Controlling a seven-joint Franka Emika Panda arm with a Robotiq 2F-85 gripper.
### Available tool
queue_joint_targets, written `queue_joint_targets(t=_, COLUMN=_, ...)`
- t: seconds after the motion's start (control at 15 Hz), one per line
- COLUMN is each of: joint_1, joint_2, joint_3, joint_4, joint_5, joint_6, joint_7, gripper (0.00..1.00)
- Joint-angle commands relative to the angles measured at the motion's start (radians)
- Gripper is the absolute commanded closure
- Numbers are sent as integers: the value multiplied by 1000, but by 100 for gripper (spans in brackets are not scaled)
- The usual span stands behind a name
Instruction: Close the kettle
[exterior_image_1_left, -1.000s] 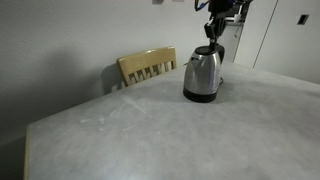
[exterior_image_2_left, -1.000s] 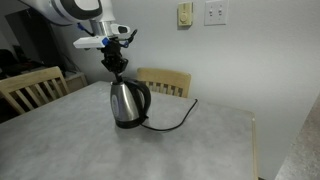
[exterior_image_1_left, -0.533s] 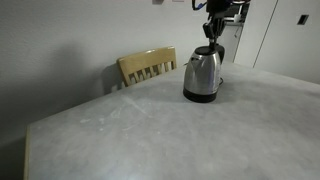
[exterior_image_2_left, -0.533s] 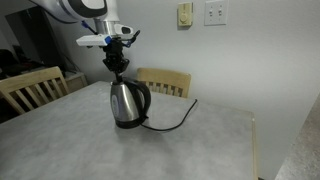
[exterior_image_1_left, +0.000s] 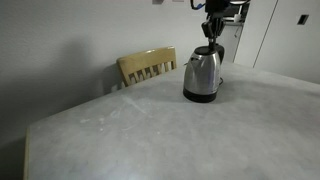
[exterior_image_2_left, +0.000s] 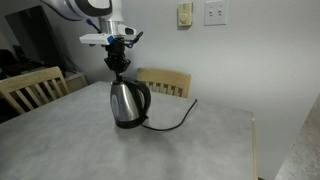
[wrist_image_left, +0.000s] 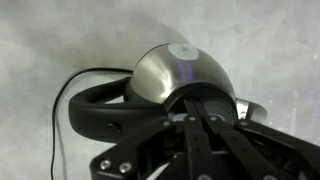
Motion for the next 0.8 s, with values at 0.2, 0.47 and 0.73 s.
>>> queue_joint_targets(t=0.2, joint_1=-27, joint_2=17, joint_3=24, joint_4=-31, joint_5=95, joint_6=19, joint_7=-49, gripper=100)
queue_joint_targets(t=0.47, joint_1=-22, joint_2=22, joint_3=21, joint_4=-31, joint_5=98, joint_6=36, joint_7=-52, gripper=100)
queue_joint_targets(t=0.73, joint_1=-29, joint_2=67, joint_3=12, joint_4=-1, joint_5=99, joint_6=27, joint_7=-36, gripper=100)
